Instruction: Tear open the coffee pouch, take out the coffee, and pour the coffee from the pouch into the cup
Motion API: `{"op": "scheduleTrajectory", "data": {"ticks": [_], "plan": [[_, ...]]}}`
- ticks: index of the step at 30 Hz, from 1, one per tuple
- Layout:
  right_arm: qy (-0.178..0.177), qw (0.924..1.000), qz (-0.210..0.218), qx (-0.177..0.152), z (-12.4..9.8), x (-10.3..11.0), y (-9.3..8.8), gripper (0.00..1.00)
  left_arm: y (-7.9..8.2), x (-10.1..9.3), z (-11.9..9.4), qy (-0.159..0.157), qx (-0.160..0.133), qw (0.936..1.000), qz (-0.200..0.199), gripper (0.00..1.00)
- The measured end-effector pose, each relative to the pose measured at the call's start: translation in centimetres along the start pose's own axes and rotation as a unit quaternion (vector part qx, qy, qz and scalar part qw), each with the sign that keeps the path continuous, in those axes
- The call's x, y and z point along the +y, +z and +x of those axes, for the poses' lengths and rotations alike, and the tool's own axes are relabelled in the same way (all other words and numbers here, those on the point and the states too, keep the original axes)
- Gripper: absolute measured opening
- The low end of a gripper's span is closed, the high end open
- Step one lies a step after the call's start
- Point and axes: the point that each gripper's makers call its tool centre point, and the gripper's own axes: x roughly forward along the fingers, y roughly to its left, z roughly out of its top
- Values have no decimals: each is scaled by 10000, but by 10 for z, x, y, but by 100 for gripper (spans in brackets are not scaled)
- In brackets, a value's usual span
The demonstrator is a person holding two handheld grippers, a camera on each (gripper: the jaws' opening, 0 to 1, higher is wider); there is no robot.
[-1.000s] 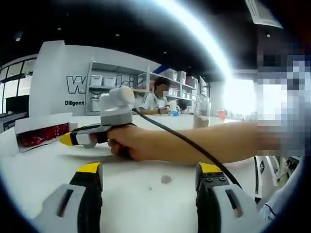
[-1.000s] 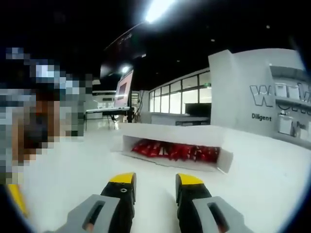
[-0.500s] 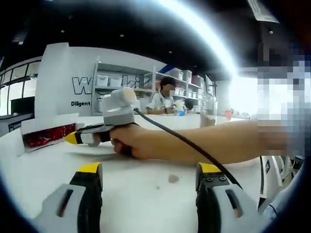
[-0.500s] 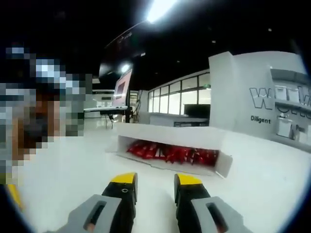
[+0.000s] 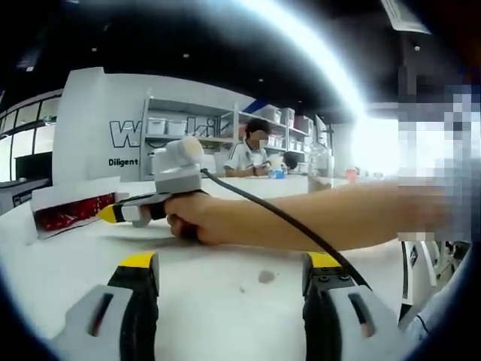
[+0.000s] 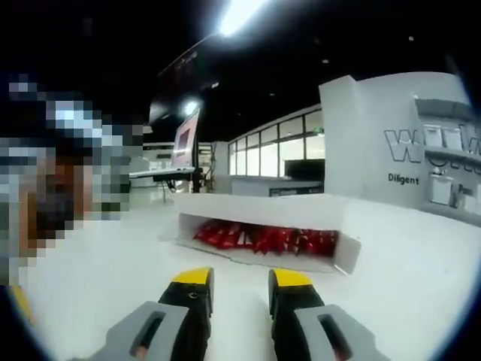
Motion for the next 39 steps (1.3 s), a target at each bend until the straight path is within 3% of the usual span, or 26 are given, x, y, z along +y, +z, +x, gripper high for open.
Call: {"op": "scheduleTrajectory", "data": {"ticks": [39], "plan": [[-3,9999,-76,-86,11,-11,5,29,-2,-1,2,-40,94,9999,98,79]]}}
